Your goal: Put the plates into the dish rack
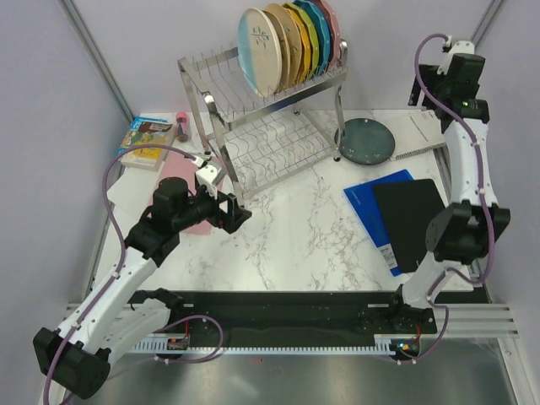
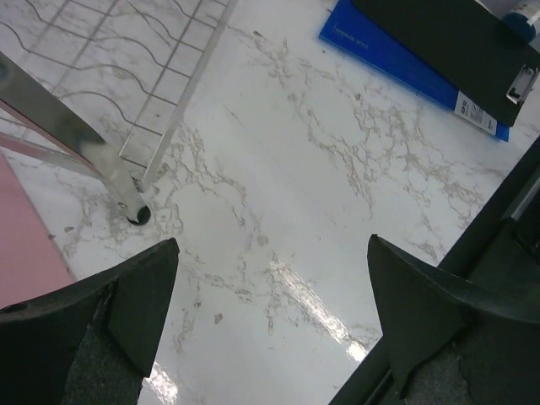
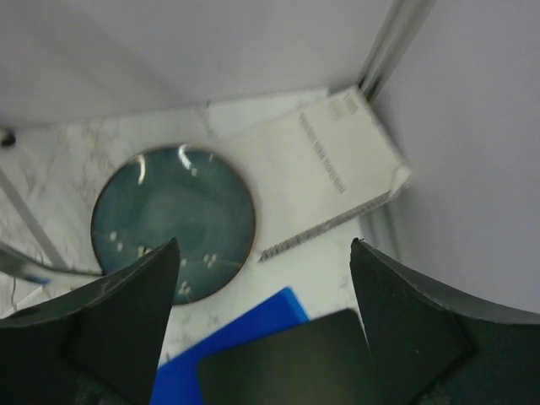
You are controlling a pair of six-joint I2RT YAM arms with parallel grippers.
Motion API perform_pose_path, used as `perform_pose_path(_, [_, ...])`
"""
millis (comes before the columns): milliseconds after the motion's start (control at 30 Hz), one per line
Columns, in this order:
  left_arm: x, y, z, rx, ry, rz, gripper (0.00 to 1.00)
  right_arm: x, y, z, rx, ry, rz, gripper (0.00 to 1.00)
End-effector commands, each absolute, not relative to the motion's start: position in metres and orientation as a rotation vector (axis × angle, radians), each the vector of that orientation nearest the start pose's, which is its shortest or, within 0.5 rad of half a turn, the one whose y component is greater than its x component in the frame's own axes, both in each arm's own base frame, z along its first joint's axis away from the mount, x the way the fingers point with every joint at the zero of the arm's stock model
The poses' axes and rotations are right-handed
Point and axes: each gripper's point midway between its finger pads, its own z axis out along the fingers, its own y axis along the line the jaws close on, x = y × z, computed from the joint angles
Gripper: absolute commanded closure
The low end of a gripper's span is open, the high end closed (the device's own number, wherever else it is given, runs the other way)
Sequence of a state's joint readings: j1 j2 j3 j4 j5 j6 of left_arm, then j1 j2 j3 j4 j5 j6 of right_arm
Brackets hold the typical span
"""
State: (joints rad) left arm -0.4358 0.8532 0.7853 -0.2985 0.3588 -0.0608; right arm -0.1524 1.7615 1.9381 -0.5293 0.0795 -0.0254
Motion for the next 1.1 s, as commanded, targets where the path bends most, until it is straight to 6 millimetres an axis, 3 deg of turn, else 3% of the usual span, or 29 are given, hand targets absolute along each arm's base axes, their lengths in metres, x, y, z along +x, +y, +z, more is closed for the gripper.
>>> perform_pose_path(0, [0.231, -0.192, 0.207, 0.669, 1.94, -0.745, 0.0, 0.539, -0.048, 0.266, 0.069, 2.146, 0.206, 0.14])
perform_pose_path(67, [0.225, -0.195, 0.194, 0.709, 1.996, -0.775, 0.0, 0.553, -0.062, 0.267, 0.098, 2.123, 0.259, 0.17])
perform_pose_path(100, [0.222, -0.196, 0.189, 0.736, 2.012, -0.793, 0.0, 0.563, -0.065, 0.243, 0.106, 2.16, 0.295, 0.18])
perform_pose_path(133, [0.219, -0.198, 0.181, 0.758, 2.042, -0.809, 0.0, 0.571, -0.073, 0.246, 0.111, 2.14, 0.291, 0.19])
perform_pose_path(167, [0.214, -0.201, 0.177, 0.792, 2.045, -0.84, 0.0, 0.579, -0.076, 0.222, 0.111, 2.176, 0.307, 0.2])
perform_pose_path(233, [0.213, -0.202, 0.171, 0.839, 2.043, -0.843, 0.0, 0.59, -0.083, 0.217, 0.107, 2.165, 0.319, 0.21])
perform_pose_path(267, [0.212, -0.201, 0.166, 0.857, 2.058, -0.841, 0.0, 0.596, -0.085, 0.193, 0.115, 2.196, 0.344, 0.21])
perform_pose_path(333, [0.215, -0.197, 0.16, 0.871, 2.087, -0.804, 0.0, 0.606, -0.088, 0.187, 0.104, 2.183, 0.372, 0.22])
perform_pose_path(367, [0.219, -0.197, 0.157, 0.883, 2.097, -0.79, 0.0, 0.611, -0.089, 0.165, 0.117, 2.208, 0.393, 0.24])
perform_pose_path(433, [0.219, -0.194, 0.15, 0.922, 2.126, -0.765, 0.0, 0.62, -0.091, 0.162, 0.111, 2.181, 0.43, 0.25])
perform_pose_path(467, [0.222, -0.193, 0.146, 0.946, 2.134, -0.747, 0.0, 0.624, -0.093, 0.147, 0.128, 2.194, 0.446, 0.25])
perform_pose_path(533, [0.223, -0.19, 0.14, 0.961, 2.168, -0.731, 0.0, 0.63, -0.097, 0.141, 0.159, 2.169, 0.495, 0.25])
perform_pose_path(767, [0.231, -0.195, 0.128, 1.011, 2.234, -0.74, 0.0, 0.641, -0.101, 0.089, 0.233, 2.172, 0.633, 0.25])
perform_pose_path(900, [0.241, -0.197, 0.125, 1.024, 2.253, -0.721, 0.0, 0.646, -0.106, 0.081, 0.266, 2.147, 0.668, 0.25])
perform_pose_path(1067, [0.251, -0.199, 0.114, 1.038, 2.296, -0.704, 0.0, 0.643, -0.093, 0.061, 0.325, 2.14, 0.835, 0.25])
